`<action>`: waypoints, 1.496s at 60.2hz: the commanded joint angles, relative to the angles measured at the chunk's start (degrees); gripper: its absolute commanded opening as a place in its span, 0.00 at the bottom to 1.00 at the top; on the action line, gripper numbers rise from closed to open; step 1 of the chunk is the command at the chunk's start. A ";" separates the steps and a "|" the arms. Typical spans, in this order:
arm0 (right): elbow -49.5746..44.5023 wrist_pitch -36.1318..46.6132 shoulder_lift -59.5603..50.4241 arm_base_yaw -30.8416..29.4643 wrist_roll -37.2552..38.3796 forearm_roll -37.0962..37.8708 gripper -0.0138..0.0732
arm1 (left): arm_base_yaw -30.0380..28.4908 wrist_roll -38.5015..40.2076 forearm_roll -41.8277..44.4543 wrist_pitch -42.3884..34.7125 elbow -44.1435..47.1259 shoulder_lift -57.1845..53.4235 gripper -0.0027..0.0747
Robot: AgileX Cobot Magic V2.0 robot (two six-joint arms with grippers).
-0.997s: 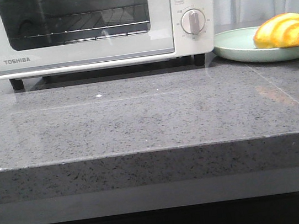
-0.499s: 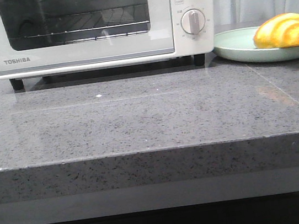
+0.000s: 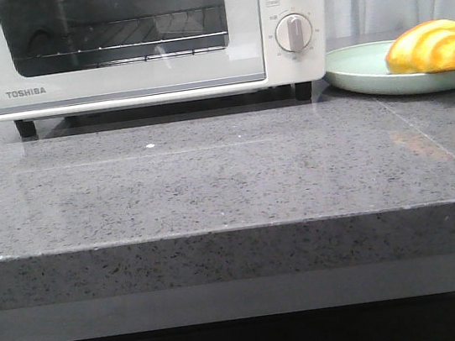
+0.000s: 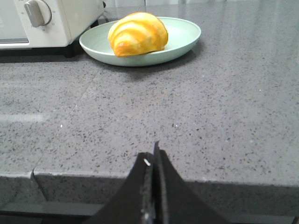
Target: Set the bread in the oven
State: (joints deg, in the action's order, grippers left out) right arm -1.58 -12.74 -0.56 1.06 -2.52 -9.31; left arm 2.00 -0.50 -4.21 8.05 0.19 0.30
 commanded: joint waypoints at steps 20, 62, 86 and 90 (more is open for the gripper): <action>15.51 -0.88 2.13 0.12 -0.54 -0.80 0.08 | 0.45 0.11 1.85 -0.03 -15.12 7.09 0.01; 23.39 -1.94 11.93 0.12 -0.54 -1.26 0.08 | 18.54 0.01 1.64 -9.52 -45.45 52.56 0.01; 23.39 -2.83 11.93 0.12 -0.54 -1.36 0.08 | 26.03 0.01 1.61 -9.31 -65.77 75.03 0.01; 23.39 -2.83 11.93 0.12 -0.54 -1.36 0.08 | 26.03 0.01 1.61 -9.31 -66.41 76.34 0.01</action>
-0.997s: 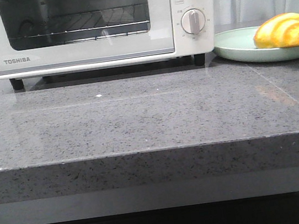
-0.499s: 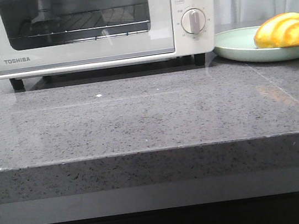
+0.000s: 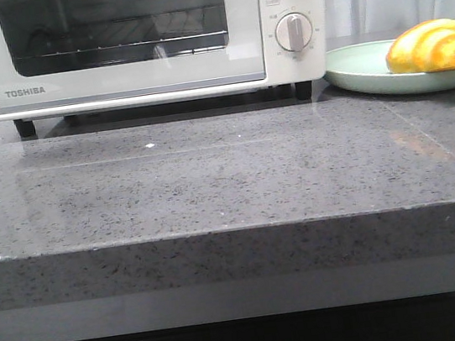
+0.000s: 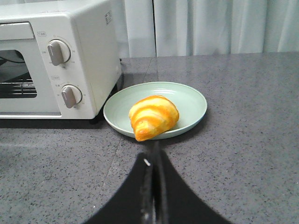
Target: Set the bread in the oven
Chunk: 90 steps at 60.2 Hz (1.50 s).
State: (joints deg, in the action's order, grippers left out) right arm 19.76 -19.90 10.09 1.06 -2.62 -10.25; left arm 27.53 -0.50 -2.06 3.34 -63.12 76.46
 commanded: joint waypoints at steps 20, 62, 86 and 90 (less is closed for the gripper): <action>2.05 4.39 1.28 0.12 -0.43 -0.41 0.08 | 0.29 0.01 -0.54 -1.40 -3.48 2.44 0.01; 2.05 4.39 1.28 0.12 -0.43 -0.41 0.08 | 7.36 0.11 -7.27 2.07 23.56 -12.38 0.01; 2.92 0.95 1.69 0.12 -0.11 -0.41 0.09 | 3.36 0.11 -8.82 0.67 26.74 -24.07 0.01; 4.44 -3.11 3.47 0.12 1.06 -0.41 0.09 | -1.29 0.11 -8.82 1.63 26.74 -26.56 0.01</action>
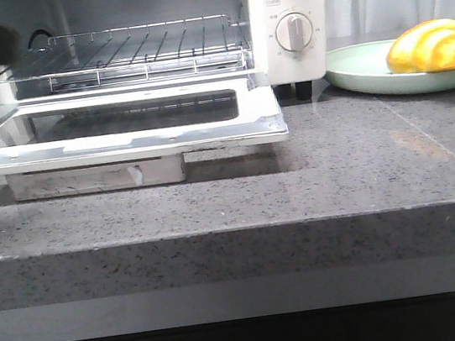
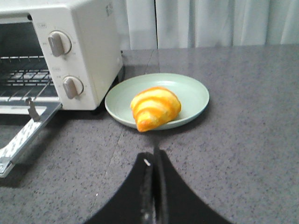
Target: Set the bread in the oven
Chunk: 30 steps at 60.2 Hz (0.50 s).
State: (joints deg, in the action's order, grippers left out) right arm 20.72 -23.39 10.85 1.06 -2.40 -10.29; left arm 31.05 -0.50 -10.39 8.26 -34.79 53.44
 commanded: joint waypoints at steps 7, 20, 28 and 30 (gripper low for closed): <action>5.96 -1.28 6.92 0.12 3.99 -0.37 0.09 | -12.77 0.11 0.47 -2.43 -0.90 -7.86 0.01; 9.54 -1.12 16.62 0.12 6.13 -0.37 0.09 | -23.12 0.11 1.58 -1.74 4.76 -17.44 0.01; 11.99 -0.20 23.29 0.12 10.76 -0.37 0.10 | -25.75 0.11 1.58 -1.74 7.41 -21.52 0.01; 12.74 0.38 25.25 0.12 11.34 -0.37 0.10 | -26.08 0.11 1.69 -1.74 7.86 -22.16 0.01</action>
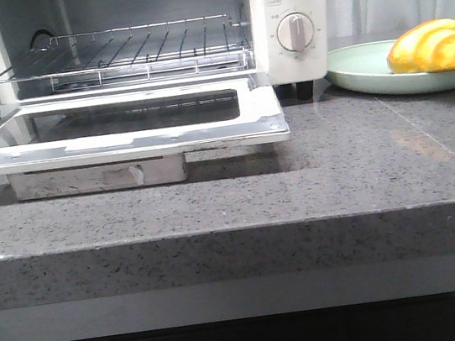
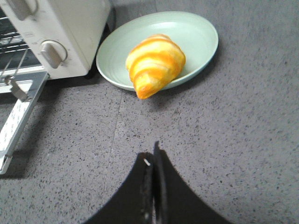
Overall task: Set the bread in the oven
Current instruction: 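Grasp the orange-striped croissant on the green plate with the right gripper and lift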
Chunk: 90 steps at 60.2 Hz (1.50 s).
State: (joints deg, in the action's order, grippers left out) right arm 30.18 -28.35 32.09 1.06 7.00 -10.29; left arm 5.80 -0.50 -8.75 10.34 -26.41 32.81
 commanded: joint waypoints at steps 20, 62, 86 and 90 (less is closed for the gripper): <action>18.49 6.78 25.84 0.05 2.85 -0.53 0.74 | -0.98 0.11 0.59 -3.68 -0.26 -2.03 0.01; 41.22 -5.57 57.17 -2.53 3.10 -6.99 0.77 | -0.98 0.11 0.59 -3.68 -0.26 -2.03 0.01; 41.75 -4.90 55.88 -2.53 2.98 -6.99 0.37 | -0.98 0.11 0.59 -3.68 -0.26 -2.03 0.01; 41.69 -5.19 54.09 -2.53 2.38 -6.94 0.37 | -0.98 0.11 0.59 -3.68 -0.26 -2.03 0.01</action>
State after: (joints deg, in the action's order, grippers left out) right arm 69.92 -35.46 90.53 -1.16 10.44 -16.77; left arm 4.83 -0.50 -7.99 10.83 -24.97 30.81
